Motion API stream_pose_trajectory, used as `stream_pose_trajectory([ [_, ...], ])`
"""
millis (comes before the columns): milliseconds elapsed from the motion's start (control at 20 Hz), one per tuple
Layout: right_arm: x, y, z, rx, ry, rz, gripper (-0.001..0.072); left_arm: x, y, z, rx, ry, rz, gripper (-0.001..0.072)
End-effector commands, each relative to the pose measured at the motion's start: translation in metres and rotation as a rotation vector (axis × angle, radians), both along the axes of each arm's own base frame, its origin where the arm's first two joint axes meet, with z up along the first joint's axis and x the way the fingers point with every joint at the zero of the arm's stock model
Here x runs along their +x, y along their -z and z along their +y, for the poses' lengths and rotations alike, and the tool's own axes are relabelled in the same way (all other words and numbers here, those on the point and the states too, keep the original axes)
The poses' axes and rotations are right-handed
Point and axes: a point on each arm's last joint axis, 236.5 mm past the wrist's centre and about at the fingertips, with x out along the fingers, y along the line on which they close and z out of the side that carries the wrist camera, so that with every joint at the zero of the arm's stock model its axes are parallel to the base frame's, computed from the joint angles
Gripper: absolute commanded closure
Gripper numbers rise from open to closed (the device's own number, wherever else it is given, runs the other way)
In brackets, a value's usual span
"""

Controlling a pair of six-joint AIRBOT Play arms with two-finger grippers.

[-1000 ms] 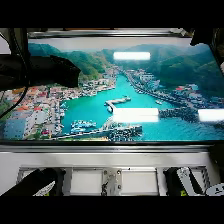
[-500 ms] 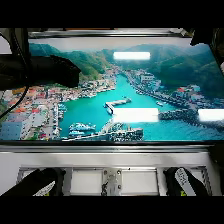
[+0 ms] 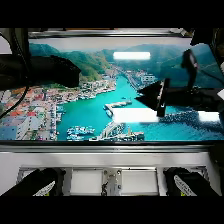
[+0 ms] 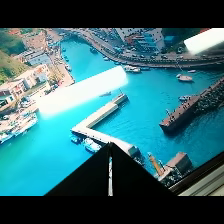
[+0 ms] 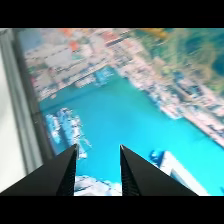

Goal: Fold the clothes and pants, and hang the long-sleeved shirts on hangers.

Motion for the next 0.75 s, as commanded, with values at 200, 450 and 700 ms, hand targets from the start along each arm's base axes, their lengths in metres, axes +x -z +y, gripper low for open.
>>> stream_pose_trajectory([
  [200, -0.0191, 0.0138, 0.0231, -0.028, -0.082, 0.024, 0.0691, 0.0005, 0.0003, 0.0001, 0.0, -0.001, 0.0, 0.0697],
  [450, -0.0184, 0.013, 0.023, -0.024, -0.079, 0.023, 0.0698, 0.0006, 0.0002, 0.0001, 0.0, -0.001, 0.0, 0.0697],
  [700, -0.0184, 0.013, 0.023, -0.024, -0.079, 0.023, 0.0698, 0.0006, 0.0002, 0.0001, 0.0, -0.001, 0.0, 0.0697],
])
